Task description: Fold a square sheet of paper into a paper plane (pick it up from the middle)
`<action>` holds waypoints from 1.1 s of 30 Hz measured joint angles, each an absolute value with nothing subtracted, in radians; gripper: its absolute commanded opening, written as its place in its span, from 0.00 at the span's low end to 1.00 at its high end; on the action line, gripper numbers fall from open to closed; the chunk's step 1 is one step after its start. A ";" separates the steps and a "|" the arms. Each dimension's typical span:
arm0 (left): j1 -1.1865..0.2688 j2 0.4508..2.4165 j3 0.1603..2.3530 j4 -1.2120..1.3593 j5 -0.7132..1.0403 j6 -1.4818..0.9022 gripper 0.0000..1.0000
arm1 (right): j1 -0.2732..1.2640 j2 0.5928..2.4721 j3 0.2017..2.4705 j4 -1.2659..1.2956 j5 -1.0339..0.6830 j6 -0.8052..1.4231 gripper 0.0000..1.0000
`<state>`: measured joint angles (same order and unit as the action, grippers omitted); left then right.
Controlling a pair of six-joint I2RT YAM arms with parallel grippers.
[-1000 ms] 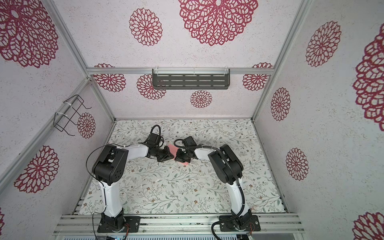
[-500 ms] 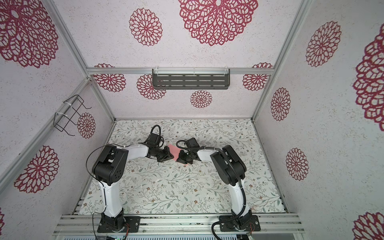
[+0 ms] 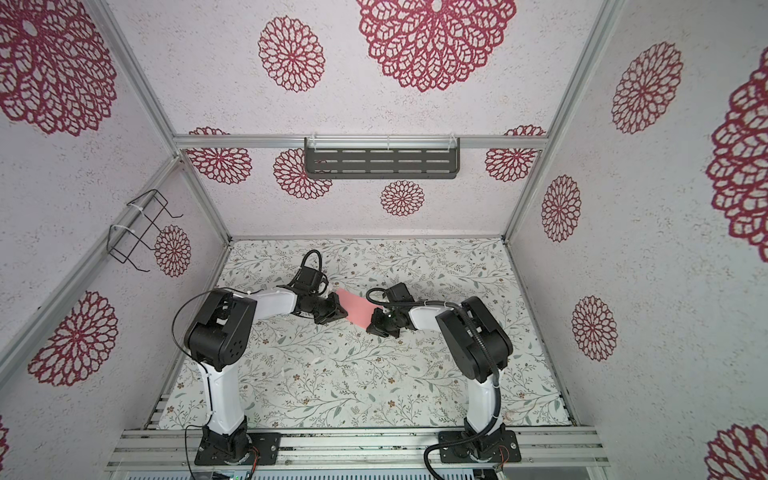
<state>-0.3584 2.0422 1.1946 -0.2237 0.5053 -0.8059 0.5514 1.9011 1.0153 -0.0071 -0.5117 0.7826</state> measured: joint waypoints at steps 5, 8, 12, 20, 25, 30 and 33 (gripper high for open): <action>-0.357 2.042 1.198 -0.228 0.511 -0.793 0.13 | 0.536 1.858 0.975 -0.011 -0.505 0.776 0.13; -0.355 2.042 1.204 -0.235 0.511 -0.785 0.14 | 0.540 1.841 0.976 0.002 -0.508 0.769 0.14; -0.350 2.042 1.211 -0.249 0.508 -0.777 0.15 | 0.558 1.842 1.036 0.031 -0.522 0.760 0.15; -0.348 2.042 1.211 -0.251 0.508 -0.770 0.16 | 0.587 1.974 1.184 0.071 -0.539 0.759 0.16; -0.348 2.042 1.213 -0.251 0.512 -0.762 0.18 | 0.586 2.030 1.212 0.016 -0.538 0.748 0.16; -0.342 2.042 1.217 -0.252 0.519 -0.741 0.23 | 0.586 2.033 1.215 -0.037 -0.530 0.725 0.16; -0.330 2.038 1.203 -0.231 0.529 -0.738 0.26 | 0.586 2.033 1.221 -0.055 -0.526 0.716 0.16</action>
